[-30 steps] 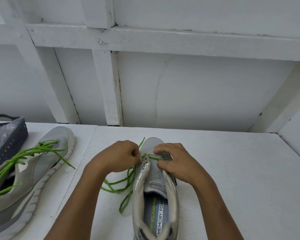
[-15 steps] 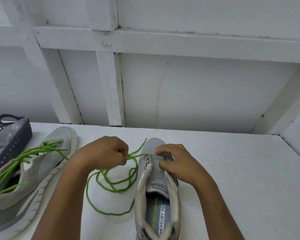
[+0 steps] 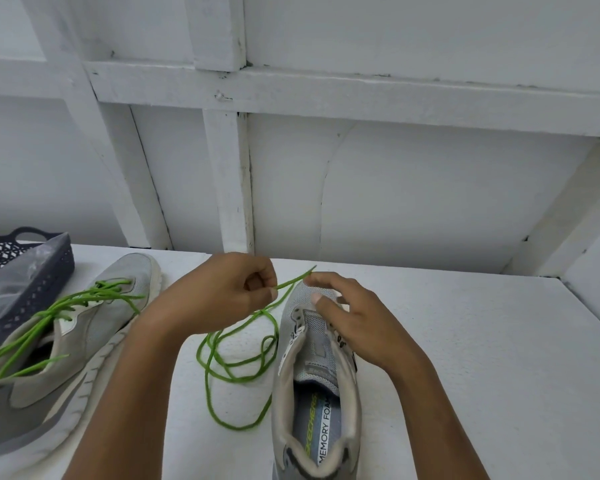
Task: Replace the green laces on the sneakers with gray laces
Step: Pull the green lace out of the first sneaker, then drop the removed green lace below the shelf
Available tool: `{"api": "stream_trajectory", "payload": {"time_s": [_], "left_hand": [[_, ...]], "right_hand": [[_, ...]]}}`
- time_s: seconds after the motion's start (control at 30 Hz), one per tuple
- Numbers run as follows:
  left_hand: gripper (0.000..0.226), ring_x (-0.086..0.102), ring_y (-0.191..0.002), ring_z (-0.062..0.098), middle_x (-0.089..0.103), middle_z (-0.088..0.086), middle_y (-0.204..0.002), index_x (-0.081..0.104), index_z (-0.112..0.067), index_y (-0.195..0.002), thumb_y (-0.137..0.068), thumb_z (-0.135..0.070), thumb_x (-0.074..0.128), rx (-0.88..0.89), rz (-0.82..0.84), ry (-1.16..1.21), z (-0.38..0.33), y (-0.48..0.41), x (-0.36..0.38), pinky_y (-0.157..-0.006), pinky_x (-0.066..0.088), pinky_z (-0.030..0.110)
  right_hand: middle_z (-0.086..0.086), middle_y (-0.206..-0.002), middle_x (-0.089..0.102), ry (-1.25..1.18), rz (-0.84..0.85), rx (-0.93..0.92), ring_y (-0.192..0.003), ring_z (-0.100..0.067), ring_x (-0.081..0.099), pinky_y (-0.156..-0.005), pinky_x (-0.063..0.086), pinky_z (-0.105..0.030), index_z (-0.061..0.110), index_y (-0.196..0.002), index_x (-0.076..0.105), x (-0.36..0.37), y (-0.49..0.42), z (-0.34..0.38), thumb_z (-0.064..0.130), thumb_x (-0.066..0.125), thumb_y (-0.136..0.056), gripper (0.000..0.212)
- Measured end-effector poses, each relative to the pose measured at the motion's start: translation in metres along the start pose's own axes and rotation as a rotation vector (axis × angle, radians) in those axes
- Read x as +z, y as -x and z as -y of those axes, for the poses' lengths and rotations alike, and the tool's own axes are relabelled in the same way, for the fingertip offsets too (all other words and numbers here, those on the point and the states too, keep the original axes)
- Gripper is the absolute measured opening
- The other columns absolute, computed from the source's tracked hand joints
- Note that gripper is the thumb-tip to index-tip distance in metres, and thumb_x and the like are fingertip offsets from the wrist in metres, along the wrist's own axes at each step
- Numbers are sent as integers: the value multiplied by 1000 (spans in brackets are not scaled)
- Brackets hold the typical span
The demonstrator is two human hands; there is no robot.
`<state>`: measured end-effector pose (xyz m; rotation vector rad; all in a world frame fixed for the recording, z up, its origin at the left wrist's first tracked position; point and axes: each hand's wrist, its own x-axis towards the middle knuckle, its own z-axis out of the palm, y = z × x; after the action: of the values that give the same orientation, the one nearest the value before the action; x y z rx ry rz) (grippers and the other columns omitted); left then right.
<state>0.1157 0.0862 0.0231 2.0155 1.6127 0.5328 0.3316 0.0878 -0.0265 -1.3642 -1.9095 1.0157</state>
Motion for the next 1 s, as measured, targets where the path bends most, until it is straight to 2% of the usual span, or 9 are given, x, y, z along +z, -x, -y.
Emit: {"api": "stream_trajectory", "payload": {"time_s": [0.07,0.2,0.3,0.37,0.47,0.63,0.8,0.93,1.0], "left_hand": [[12,56,-61,2,67,-7,-74,66,-29,-80,-92,-27,67,41,-29,59,-3,3,-1,-61,46,19],[11,60,-66,5,68,-10,-75,68,-32,-80,-91,-29,68,60,-51,71,-3,11,-3,-64,48,22],[12,61,-72,3,68,-16,-77,69,-36,-81,-91,-29,68,80,-45,40,-3,19,-3,-64,46,15],[11,59,-71,-1,68,-18,-77,70,-37,-82,-91,-30,69,90,-62,36,-4,24,-5,-63,44,11],[6,60,-70,-2,68,-16,-76,72,-35,-88,-91,-31,68,102,-89,42,-5,32,-8,-61,43,11],[4,59,-66,0,68,-19,-75,72,-30,-91,-91,-29,69,127,-131,57,-8,42,-14,-58,44,12],[3,62,-71,0,70,-12,-77,74,-27,-90,-90,-26,71,175,-244,116,-12,50,-21,-64,46,12],[8,63,-70,21,72,3,-83,75,-22,-95,-91,-26,69,180,-373,273,-12,47,-22,-66,54,36],[10,59,-62,12,72,0,-80,75,-27,-97,-94,-27,66,175,-382,245,-12,47,-16,-61,51,32]], "right_hand": [[23,-130,51,-16,6,-31,-106,20,41,-93,36,-16,44,-126,56,2,2,6,40,50,-101,26],[21,-133,48,-14,-179,-73,-123,7,43,-105,39,-27,43,-123,46,0,6,13,42,59,-95,31],[33,-131,38,5,-78,-62,-123,4,37,-103,34,-24,52,-127,39,-5,13,21,43,57,-96,37],[38,-123,47,38,-17,-114,-119,7,44,-101,37,-24,45,-121,54,-3,15,25,43,52,-99,22],[21,-106,70,-18,17,-150,-105,0,61,-95,48,-30,32,-104,69,5,18,33,39,50,-102,21],[5,-85,73,-148,65,-220,-85,-9,68,-85,54,-34,19,-94,71,13,24,41,24,54,-102,19],[-9,-83,74,-470,183,-233,-78,-17,68,-77,53,-29,6,-97,67,13,33,48,2,54,-99,14],[-12,-87,73,-861,240,-264,-84,-26,71,-76,56,-31,3,-102,67,11,41,58,2,59,-90,15],[-12,-90,74,-1086,214,-252,-86,-25,72,-76,58,-31,4,-101,71,14,42,67,-4,62,-86,19]]}}
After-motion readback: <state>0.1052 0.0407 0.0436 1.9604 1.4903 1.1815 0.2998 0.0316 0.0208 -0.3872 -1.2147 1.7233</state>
